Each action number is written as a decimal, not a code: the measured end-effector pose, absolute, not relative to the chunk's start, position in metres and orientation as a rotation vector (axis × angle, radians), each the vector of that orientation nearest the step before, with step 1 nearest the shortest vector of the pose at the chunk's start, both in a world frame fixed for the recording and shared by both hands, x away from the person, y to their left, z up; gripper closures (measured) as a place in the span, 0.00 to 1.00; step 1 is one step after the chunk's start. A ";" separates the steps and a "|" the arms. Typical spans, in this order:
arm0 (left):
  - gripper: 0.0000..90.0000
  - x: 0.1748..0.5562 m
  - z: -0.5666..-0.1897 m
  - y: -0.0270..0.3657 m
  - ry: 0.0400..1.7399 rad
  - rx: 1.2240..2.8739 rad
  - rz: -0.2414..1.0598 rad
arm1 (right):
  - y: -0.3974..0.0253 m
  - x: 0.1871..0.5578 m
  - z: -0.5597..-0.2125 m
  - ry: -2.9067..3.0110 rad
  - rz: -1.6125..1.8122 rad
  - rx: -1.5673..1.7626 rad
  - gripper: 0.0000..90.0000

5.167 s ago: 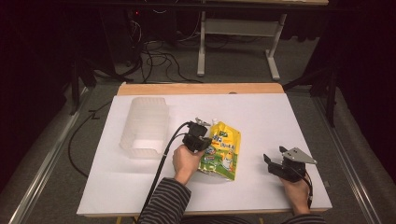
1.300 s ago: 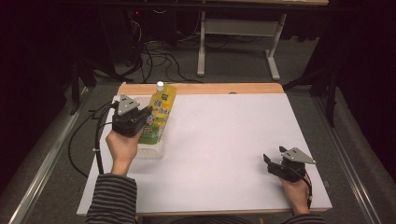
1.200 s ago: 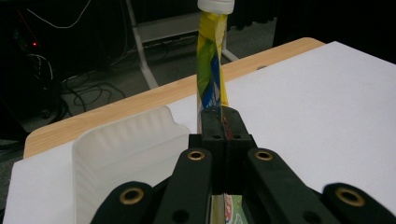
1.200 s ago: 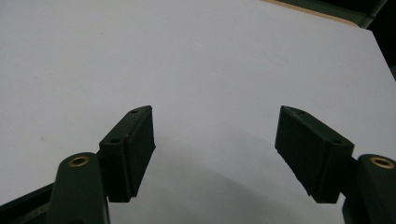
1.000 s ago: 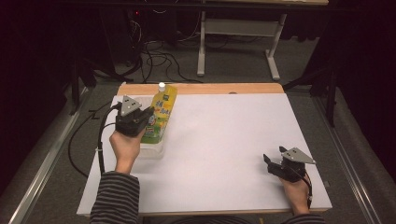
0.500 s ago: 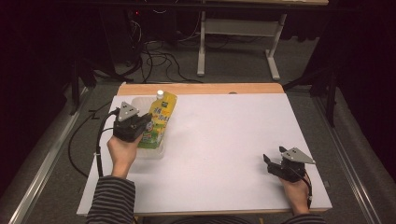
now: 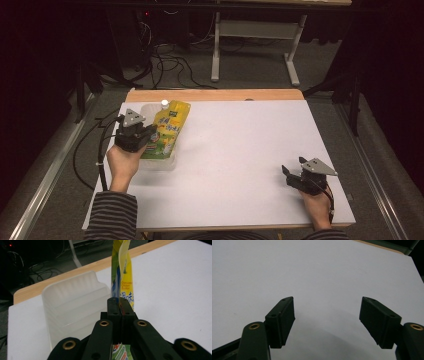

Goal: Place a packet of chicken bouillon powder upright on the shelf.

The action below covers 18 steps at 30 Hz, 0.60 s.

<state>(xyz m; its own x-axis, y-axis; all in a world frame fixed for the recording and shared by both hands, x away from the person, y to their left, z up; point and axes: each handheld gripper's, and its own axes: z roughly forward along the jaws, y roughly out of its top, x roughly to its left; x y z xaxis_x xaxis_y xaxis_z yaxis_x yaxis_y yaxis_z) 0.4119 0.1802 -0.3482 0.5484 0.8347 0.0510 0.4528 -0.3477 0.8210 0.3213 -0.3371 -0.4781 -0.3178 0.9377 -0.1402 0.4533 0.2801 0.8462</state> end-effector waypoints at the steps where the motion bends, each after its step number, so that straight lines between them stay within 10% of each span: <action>1: 1.00 0.412 -0.348 0.182 1.039 1.993 0.607 | -0.337 0.321 -0.478 1.897 0.942 1.244 0.32; 18: 1.00 0.407 -0.349 0.185 1.048 2.016 0.644 | -0.337 0.322 -0.478 1.902 0.934 1.248 0.32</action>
